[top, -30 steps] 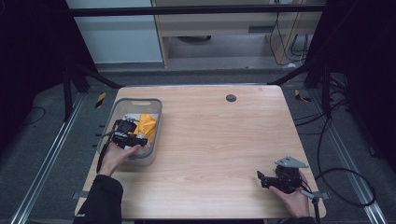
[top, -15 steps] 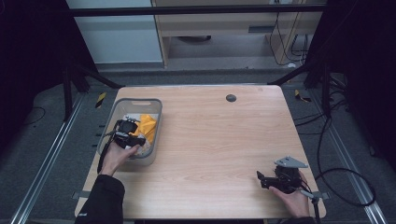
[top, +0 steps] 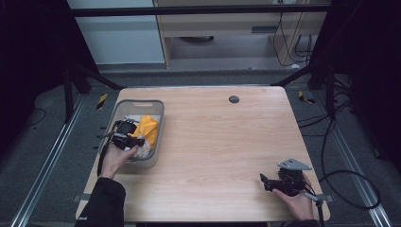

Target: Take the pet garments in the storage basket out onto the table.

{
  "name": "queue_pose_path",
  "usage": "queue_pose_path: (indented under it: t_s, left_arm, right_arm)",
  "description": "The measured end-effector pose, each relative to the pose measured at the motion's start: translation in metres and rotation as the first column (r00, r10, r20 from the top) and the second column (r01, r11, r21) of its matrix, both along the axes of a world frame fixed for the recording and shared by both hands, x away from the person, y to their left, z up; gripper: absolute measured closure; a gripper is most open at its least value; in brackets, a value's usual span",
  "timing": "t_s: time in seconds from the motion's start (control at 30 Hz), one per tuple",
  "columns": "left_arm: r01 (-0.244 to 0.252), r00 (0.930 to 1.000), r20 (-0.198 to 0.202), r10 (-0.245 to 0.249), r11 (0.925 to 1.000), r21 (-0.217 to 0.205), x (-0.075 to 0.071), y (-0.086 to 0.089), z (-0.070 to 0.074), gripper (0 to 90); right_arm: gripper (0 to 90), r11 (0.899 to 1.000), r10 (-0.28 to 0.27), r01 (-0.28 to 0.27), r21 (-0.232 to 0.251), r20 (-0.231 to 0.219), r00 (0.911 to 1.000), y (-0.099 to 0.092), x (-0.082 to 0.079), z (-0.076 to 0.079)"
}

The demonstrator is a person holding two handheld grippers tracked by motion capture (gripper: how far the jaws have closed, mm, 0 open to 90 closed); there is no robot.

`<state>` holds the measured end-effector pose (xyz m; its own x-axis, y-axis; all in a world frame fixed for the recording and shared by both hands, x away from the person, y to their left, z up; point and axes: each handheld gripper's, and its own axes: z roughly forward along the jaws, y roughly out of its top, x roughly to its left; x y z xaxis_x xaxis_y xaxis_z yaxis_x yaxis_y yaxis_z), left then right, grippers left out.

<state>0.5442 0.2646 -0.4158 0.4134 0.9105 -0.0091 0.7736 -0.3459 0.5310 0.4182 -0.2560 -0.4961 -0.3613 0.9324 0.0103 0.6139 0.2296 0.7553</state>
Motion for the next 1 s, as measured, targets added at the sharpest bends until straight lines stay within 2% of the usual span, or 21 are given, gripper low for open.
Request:
queue_pose_path:
  t_s: [0.17,0.4,0.47,0.6,0.63,0.8,1.0]
  left_arm:
    - [-0.019,0.9995,0.026,0.02,0.9997,-0.012,-0.004,0.007,0.012,77.0]
    - [-0.013,0.9985,0.053,0.015,0.9997,-0.022,-0.008,0.01,0.025,77.7]
    - [-0.01,0.9976,0.068,0.011,0.9998,-0.019,-0.009,0.011,0.03,77.8]
    - [-0.008,0.9959,0.09,0.009,0.9998,-0.017,-0.012,0.01,0.037,78.0]
    - [-0.009,0.9956,0.093,0.01,0.9998,-0.019,-0.013,0.01,0.039,78.1]
    - [0.003,0.9935,0.114,-0.003,1.0,0.001,-0.017,0.011,0.05,78.2]
    - [0.011,0.9909,0.134,-0.01,0.9999,-0.005,-0.021,0.011,0.061,78.3]
  right_arm:
    - [9.1,1.0,0.002,-0.002,-0.003,0.004,1.0,0.0,0.0,0.0]
    - [9.1,1.0,-0.004,0.004,0.001,0.013,0.9999,-0.001,0.0,0.001]
    - [9.1,1.0,-0.01,0.01,0.018,0.016,0.9998,-0.001,-0.001,0.002]
    - [9.2,1.0,-0.008,0.008,0.007,0.028,0.9996,-0.002,-0.001,0.002]
    - [9.2,1.0,-0.011,0.011,0.016,0.02,0.9997,-0.002,-0.001,0.002]
    - [9.2,1.0,-0.01,0.009,0.007,0.03,0.9995,-0.002,-0.001,0.002]
    - [9.2,1.0,-0.012,0.012,0.008,0.036,0.9993,-0.002,-0.001,0.003]
